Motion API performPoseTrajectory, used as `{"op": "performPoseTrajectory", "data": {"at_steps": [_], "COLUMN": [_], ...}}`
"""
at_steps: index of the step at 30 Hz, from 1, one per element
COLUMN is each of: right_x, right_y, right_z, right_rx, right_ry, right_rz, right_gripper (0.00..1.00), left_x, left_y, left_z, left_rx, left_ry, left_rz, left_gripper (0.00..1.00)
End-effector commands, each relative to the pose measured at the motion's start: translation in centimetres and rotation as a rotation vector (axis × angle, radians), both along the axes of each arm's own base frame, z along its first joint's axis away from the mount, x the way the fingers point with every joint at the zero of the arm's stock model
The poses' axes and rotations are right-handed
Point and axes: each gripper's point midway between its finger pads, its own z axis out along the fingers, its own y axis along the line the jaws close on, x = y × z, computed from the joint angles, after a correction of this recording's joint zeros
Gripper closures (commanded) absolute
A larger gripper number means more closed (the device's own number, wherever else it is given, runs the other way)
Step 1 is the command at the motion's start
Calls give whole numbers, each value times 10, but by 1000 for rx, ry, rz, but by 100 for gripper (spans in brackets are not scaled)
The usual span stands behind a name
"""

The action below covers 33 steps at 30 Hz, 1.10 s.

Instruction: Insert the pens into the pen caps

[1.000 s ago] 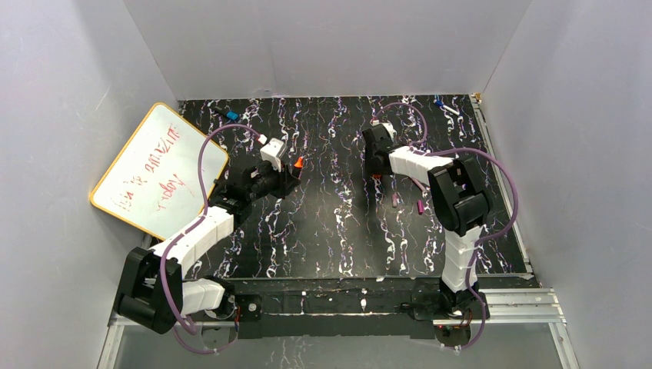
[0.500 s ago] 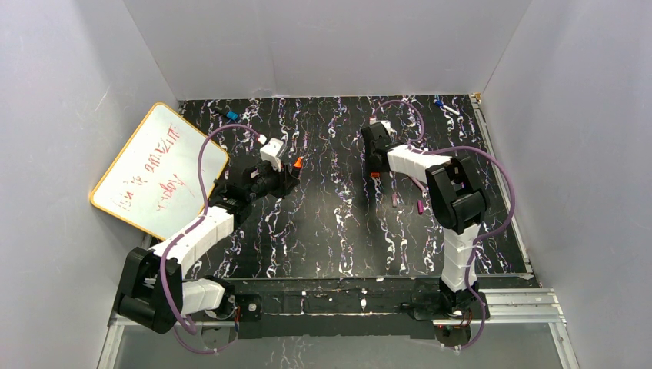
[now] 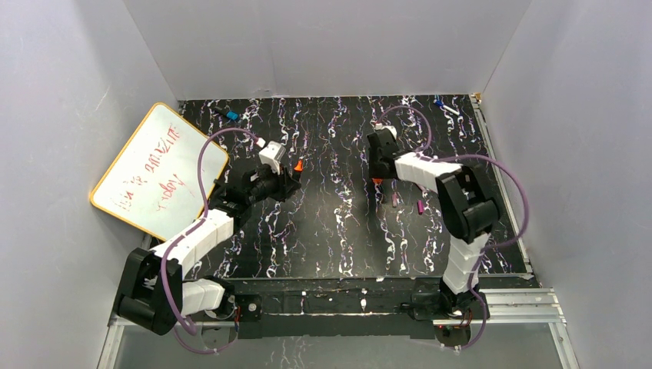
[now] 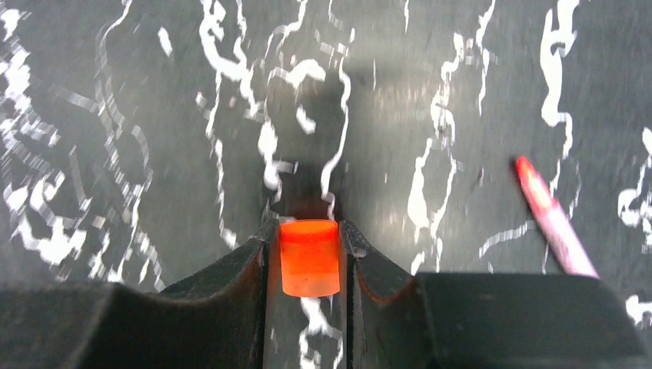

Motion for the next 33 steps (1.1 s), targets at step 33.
{"op": "performPoseTrajectory", "data": {"at_steps": [33], "right_x": [-110], "right_y": [167], "right_z": [288], "right_rx": [630], "right_ry": [-600], "right_rz": [96], "right_gripper": [91], "left_x": [-49], "left_y": [-43], "left_z": [45], "left_rx": [-322], "left_ry": [-33], "left_rz": [68], "left_gripper": [100]}}
